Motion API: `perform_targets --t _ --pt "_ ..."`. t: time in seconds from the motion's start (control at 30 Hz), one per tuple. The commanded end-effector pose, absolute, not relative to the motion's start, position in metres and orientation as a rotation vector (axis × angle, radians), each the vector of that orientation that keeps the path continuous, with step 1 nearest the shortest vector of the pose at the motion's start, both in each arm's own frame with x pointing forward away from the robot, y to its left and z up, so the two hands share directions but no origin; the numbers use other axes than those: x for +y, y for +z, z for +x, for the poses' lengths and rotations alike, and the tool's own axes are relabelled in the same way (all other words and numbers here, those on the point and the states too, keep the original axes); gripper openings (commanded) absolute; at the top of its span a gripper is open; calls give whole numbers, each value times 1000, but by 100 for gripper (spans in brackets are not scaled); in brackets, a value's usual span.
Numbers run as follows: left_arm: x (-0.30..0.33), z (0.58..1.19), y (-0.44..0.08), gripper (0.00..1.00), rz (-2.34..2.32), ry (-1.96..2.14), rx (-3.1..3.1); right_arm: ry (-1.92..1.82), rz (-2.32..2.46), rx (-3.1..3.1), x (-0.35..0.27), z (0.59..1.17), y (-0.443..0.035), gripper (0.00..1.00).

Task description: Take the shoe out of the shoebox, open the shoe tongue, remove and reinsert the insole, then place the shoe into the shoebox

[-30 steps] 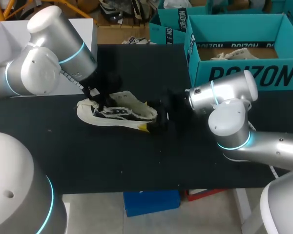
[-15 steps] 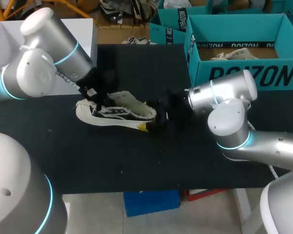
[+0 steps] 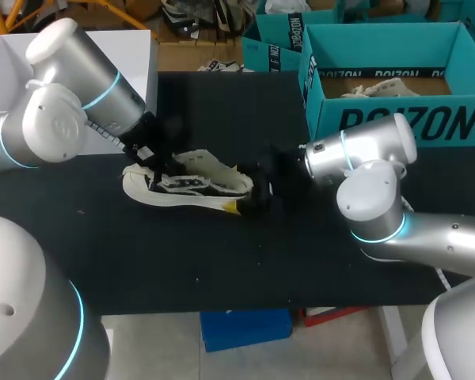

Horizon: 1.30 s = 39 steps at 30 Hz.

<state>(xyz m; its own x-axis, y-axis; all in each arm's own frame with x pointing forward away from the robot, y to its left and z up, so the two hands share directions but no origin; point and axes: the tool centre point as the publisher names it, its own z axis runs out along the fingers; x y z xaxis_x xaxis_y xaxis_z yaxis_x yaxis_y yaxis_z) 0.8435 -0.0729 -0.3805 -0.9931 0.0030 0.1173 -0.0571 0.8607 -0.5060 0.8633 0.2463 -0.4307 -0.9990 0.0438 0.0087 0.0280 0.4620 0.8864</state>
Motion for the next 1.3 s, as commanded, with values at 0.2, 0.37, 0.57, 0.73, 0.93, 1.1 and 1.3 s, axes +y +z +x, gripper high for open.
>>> perform_targets --t 0.2,0.37,0.57,0.73,0.93,1.1,1.3 --pt "-74 834 -373 18 -93 562 -2956 1619 67 2671 234 865 -442 0" --pt "-85 831 -386 22 -140 394 -2926 1619 67 2671 234 865 -442 0" --pt "-89 830 -397 92 -136 212 -2901 1619 67 2671 234 865 -442 0" --pt "-87 830 -399 100 -90 138 -2958 1619 67 2671 234 865 -442 0" --pt "-87 831 -393 90 -42 69 -3036 1619 67 2671 234 865 -442 0" --pt "-91 833 -384 86 -20 86 -3093 1619 67 2671 234 865 -442 0" --pt "-90 834 -378 14 7 121 -3124 1619 67 2671 234 865 -442 0"
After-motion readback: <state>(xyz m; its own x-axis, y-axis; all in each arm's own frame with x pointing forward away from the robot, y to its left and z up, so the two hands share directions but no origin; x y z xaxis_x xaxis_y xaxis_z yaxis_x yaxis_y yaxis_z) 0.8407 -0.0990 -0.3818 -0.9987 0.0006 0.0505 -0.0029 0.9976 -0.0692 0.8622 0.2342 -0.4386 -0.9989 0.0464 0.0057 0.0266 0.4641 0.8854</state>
